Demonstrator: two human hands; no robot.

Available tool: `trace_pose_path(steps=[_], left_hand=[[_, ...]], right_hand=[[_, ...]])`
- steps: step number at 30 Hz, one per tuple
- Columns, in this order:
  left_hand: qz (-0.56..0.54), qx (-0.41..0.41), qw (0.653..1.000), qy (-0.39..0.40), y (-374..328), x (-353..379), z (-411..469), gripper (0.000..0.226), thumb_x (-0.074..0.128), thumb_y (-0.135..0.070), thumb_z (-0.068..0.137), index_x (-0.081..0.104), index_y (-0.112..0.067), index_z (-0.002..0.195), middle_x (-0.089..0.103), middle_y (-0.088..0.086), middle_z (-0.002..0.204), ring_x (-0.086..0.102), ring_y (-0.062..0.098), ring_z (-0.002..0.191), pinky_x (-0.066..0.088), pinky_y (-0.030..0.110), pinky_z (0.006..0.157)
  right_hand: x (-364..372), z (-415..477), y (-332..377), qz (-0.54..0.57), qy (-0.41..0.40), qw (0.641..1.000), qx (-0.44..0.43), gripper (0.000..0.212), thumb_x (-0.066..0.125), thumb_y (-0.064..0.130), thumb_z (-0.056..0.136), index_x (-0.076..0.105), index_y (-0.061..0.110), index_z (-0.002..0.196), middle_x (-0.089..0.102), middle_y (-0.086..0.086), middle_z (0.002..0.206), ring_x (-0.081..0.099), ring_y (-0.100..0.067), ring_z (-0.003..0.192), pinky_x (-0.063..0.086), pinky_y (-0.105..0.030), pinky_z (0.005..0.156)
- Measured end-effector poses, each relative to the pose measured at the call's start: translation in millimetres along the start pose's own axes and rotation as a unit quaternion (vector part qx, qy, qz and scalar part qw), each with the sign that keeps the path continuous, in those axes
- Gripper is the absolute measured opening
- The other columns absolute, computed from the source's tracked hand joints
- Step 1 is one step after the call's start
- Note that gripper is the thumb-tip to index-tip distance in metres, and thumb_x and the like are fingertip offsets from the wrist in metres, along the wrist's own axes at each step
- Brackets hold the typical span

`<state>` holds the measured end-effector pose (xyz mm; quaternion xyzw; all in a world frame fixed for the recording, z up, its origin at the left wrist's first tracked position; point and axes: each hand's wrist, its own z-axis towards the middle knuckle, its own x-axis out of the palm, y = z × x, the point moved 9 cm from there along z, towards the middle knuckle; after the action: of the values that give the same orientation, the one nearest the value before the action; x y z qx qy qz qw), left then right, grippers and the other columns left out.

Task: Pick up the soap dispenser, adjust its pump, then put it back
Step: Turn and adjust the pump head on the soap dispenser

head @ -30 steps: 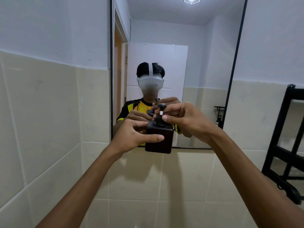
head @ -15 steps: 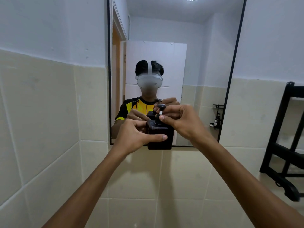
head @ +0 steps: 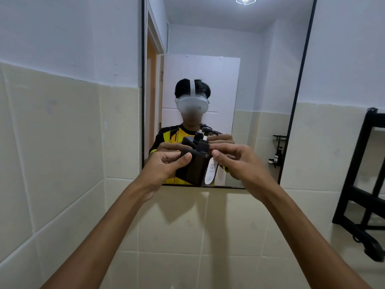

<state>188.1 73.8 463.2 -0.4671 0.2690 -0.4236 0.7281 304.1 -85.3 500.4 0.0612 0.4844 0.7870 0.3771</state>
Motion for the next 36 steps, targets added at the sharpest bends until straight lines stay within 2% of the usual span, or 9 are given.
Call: trace_pose_path(steps=[3,6,9,12,18,23,26,30,36], left_hand=[[0.003,-0.008,1.0,-0.004,6,3,-3,0.051,0.068,-0.036,0.081,0.073,-0.002,0.119,0.079,0.012,0.112,0.074,0.021,0.108,0.063,0.031,0.08],[0.023,0.033,0.999,-0.037,-2,0,-3,0.049,0.07,-0.032,0.08,0.073,-0.003,0.119,0.078,0.009,0.114,0.073,0.017,0.109,0.063,0.027,0.08],[0.055,0.056,0.996,-0.048,-11,-1,-2,0.042,0.071,-0.027,0.084,0.073,-0.005,0.12,0.078,0.007,0.114,0.073,0.017,0.11,0.062,0.033,0.089],[0.076,0.042,0.996,0.003,-15,10,-5,0.038,0.074,-0.013,0.086,0.071,-0.008,0.124,0.078,0.005,0.113,0.074,0.01,0.106,0.06,0.02,0.085],[0.092,0.037,0.995,-0.014,-12,11,-6,0.06,0.091,-0.015,0.065,0.072,-0.012,0.122,0.08,0.004,0.11,0.077,0.011,0.1,0.062,0.023,0.083],[0.047,0.048,0.998,-0.002,-18,8,-6,0.062,0.09,-0.017,0.062,0.073,-0.011,0.121,0.078,0.008,0.113,0.075,0.021,0.108,0.061,0.028,0.086],[0.031,0.046,0.998,0.025,-19,10,-7,0.068,0.095,-0.015,0.058,0.072,-0.01,0.122,0.077,0.009,0.118,0.074,0.023,0.11,0.06,0.03,0.086],[-0.023,0.046,0.998,0.035,-23,12,-8,0.06,0.087,-0.021,0.056,0.075,-0.017,0.115,0.078,0.009,0.115,0.074,0.02,0.109,0.061,0.027,0.08],[-0.06,0.038,0.995,0.069,-31,18,-8,0.053,0.085,-0.017,0.057,0.076,-0.022,0.109,0.079,0.005,0.113,0.074,0.016,0.108,0.061,0.025,0.079]], right_hand=[[1,0,3,0.0,-0.036,0.999,-0.022,0.027,0.071,0.015,0.093,0.076,0.003,0.116,0.075,-0.003,0.1,0.068,0.01,0.074,0.047,-0.005,0.053],[-3,1,6,-0.004,-0.077,0.996,-0.048,0.036,0.078,0.028,0.08,0.08,0.006,0.108,0.077,-0.004,0.113,0.073,-0.012,0.104,0.054,-0.015,0.072],[-7,1,9,-0.005,-0.11,0.992,-0.064,0.029,0.081,0.022,0.08,0.081,0.003,0.102,0.078,-0.007,0.109,0.072,-0.012,0.092,0.052,-0.012,0.064],[-11,1,12,-0.018,-0.14,0.988,-0.067,0.019,0.083,0.014,0.082,0.081,0.001,0.096,0.079,-0.009,0.095,0.071,-0.004,0.072,0.049,-0.009,0.054],[-9,3,9,-0.075,-0.142,0.986,-0.049,0.017,0.085,0.024,0.079,0.084,0.012,0.091,0.081,-0.001,0.098,0.077,-0.017,0.094,0.064,-0.042,0.078],[-11,0,21,-0.009,-0.072,0.996,-0.053,0.024,0.077,0.012,0.086,0.079,0.0,0.107,0.077,-0.01,0.114,0.074,-0.014,0.105,0.059,-0.02,0.071],[-9,-6,24,0.013,-0.014,0.999,-0.03,0.027,0.071,0.01,0.091,0.075,-0.002,0.115,0.076,-0.012,0.111,0.074,0.002,0.077,0.051,-0.009,0.053],[-14,-8,22,0.041,0.027,0.999,-0.022,0.044,0.074,0.026,0.082,0.073,0.006,0.121,0.077,-0.007,0.121,0.073,-0.017,0.113,0.06,-0.022,0.073],[-17,-14,19,0.08,0.038,0.996,-0.02,0.044,0.074,0.024,0.08,0.072,0.005,0.12,0.076,-0.012,0.119,0.075,-0.022,0.106,0.061,-0.022,0.071]])
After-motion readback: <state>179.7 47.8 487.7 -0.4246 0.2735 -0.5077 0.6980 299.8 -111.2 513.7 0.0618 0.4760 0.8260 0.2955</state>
